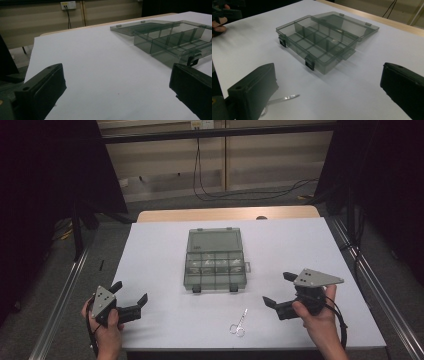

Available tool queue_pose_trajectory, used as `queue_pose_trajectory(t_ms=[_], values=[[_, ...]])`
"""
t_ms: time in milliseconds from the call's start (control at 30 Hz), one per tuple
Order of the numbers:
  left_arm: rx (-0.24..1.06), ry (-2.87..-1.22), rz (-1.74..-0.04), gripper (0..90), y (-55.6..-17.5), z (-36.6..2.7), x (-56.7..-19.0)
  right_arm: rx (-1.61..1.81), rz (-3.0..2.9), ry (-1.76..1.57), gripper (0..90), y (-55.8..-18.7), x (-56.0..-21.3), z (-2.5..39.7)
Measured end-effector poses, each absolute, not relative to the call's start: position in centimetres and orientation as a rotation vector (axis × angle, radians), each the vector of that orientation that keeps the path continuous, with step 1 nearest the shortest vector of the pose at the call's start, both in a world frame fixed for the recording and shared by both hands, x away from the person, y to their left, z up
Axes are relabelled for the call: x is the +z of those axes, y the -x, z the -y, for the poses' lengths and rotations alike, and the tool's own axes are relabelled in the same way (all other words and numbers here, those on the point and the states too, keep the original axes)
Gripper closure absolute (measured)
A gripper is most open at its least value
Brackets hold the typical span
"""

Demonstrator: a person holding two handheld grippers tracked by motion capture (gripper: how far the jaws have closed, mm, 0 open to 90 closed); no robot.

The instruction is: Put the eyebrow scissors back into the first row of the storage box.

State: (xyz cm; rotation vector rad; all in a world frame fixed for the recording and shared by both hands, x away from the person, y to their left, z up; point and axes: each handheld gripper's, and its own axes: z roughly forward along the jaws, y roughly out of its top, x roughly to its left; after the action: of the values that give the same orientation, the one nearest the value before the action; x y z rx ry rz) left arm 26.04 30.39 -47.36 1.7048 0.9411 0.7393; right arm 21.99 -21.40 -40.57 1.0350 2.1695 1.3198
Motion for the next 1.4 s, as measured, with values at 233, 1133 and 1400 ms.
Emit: queue_pose_trajectory(t_ms=[233,1133,1400], values=[[0.729,-1.716,-0.938,0.1,-26.1,-30.3,-47.4,1.289,-2.25,-1.036,0.1,-23.1,-40.8,19.3],[0.701,-1.729,-0.95,0.5,-26.2,-30.3,-47.4,0.973,-2.476,-1.253,32.5,-23.6,-44.8,14.1],[0.691,-1.721,-0.963,0.6,-26.3,-30.4,-47.4,0.947,-2.468,-1.3,58.1,-23.5,-45.4,13.9]])
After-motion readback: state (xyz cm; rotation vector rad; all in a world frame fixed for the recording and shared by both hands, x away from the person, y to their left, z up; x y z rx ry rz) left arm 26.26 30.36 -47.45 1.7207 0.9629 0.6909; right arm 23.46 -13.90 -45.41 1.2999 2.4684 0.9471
